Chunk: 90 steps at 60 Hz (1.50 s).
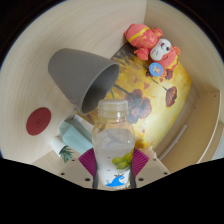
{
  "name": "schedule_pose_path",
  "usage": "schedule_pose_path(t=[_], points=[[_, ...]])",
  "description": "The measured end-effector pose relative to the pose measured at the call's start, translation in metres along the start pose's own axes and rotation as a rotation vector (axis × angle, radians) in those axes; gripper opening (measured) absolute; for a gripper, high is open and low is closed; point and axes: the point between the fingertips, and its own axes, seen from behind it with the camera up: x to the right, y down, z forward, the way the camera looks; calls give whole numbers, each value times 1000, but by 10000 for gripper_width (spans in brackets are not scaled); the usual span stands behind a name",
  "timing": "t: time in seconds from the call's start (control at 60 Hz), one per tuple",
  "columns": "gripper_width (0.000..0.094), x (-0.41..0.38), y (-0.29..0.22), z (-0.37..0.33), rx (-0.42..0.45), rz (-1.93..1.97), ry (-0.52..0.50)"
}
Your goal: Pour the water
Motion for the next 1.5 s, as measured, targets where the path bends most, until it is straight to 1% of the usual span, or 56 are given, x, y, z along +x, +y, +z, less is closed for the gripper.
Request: schedule_pose_path(t=[0.133,0.267,0.3,0.333,0.417,0.517,0.567,0.617,0.667,0.7,0.717,0.733,0.833,0.883,1.133,1.3,1.333,1.35,1.433,1.5], points=[[429,4,-9,-1,13,-84,39],[431,4,-7,-2,18,35,19],[431,7,-8,-5,28,123,21],[431,12,-10,-7,59,230,8],[431,26,-8,-16,78,557,-21],[429,50,8,-25,77,921,-26],[431,59,21,-29,55,1096,-16],[456,67,22,-33,76,1271,-21],[454,68,22,-35,97,1434,-44],[454,63,26,-34,90,1543,-62],[455,61,23,-38,60,1600,-40],[455,58,29,-33,76,1647,-63],[455,30,29,-25,41,1897,-131],[455,12,25,-20,12,1998,-145],[456,-87,-5,7,-83,2124,-280],[453,-129,-27,13,-101,2110,-342],[455,-131,-27,12,-101,2113,-339],[455,-131,-27,12,-95,2123,-318],[455,-133,-27,10,-95,2131,-310],[467,-134,-25,10,-111,2150,-299]])
